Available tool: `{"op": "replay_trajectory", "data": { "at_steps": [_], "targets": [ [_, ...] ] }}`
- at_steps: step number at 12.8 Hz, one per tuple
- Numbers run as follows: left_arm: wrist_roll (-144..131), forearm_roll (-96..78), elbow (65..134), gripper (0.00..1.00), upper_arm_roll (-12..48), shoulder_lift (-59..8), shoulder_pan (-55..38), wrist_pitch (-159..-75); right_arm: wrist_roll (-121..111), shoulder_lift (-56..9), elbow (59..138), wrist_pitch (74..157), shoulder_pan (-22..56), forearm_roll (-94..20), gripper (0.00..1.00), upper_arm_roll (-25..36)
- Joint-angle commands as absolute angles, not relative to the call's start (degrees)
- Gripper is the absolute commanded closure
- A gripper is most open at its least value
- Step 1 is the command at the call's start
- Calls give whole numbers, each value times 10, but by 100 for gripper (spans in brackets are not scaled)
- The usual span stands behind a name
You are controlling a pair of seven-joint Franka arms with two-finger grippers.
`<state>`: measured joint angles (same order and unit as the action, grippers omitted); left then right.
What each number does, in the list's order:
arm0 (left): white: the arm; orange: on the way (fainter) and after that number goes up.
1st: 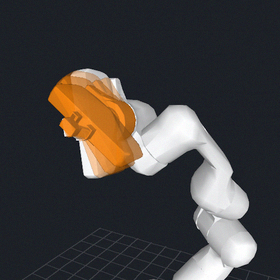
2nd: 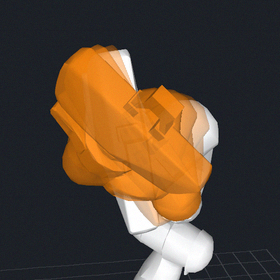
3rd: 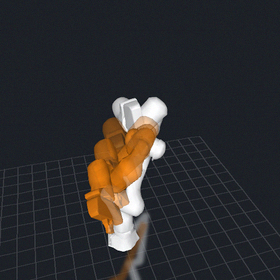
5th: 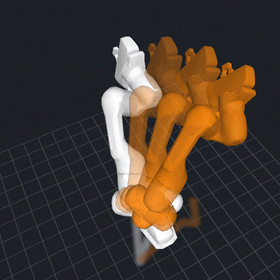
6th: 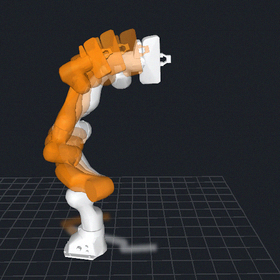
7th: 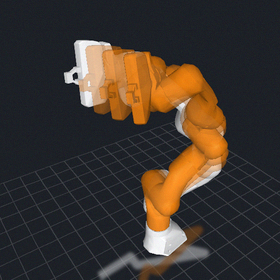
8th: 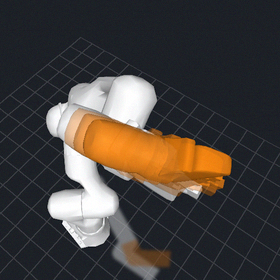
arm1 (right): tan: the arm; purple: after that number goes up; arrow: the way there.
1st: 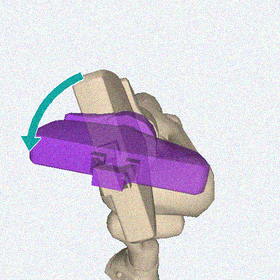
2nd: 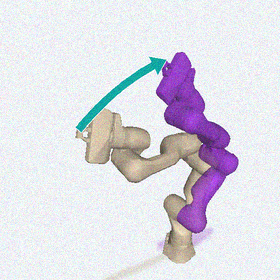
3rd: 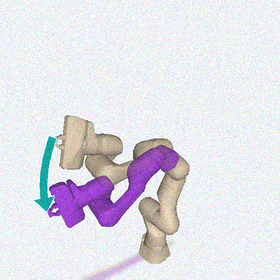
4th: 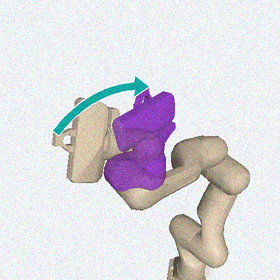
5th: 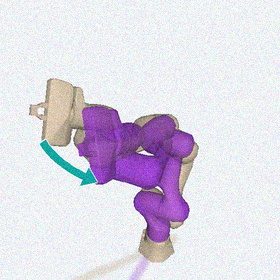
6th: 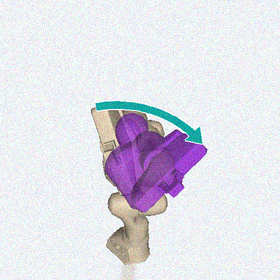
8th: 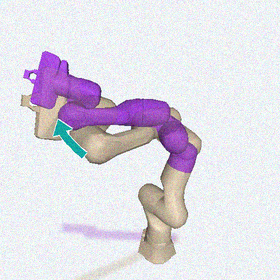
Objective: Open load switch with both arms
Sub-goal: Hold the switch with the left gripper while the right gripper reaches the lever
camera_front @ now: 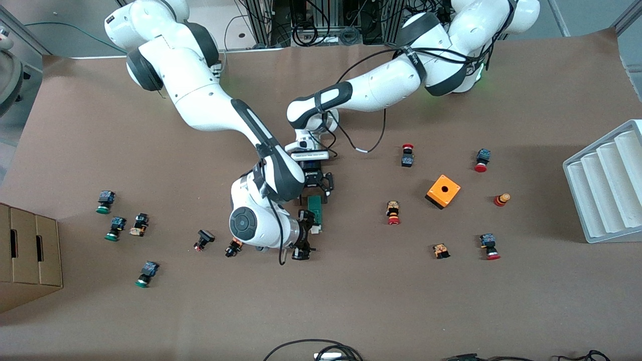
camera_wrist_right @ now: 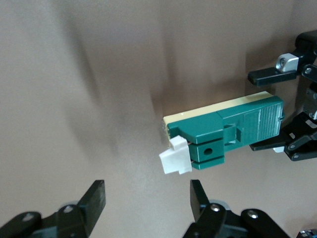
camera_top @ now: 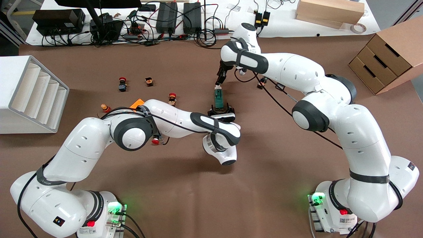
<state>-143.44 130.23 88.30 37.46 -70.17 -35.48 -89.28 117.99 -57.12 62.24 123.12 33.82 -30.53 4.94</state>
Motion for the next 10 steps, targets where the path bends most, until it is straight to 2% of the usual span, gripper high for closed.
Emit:
{"op": "replay_trajectory", "data": {
  "at_steps": [1, 3, 6, 9, 10],
  "targets": [
    [-1447, 1308, 865, 12, 375, -715, -361, -896, 1187, -594, 605, 1246, 338, -323, 22, 53],
    [-1448, 1307, 866, 15, 375, -715, -361, -896, 1189, -595, 606, 1246, 338, -324, 24, 51],
    [-1445, 1305, 867, 16, 375, -715, -361, -896, 1193, -592, 606, 1225, 339, -327, 35, 47],
    [-1441, 1304, 867, 21, 375, -715, -361, -896, 1192, -589, 606, 1200, 339, -327, 40, 47],
    [-1441, 1304, 868, 22, 376, -715, -361, -896, 1193, -589, 606, 1193, 340, -327, 49, 47]
  ]
}}
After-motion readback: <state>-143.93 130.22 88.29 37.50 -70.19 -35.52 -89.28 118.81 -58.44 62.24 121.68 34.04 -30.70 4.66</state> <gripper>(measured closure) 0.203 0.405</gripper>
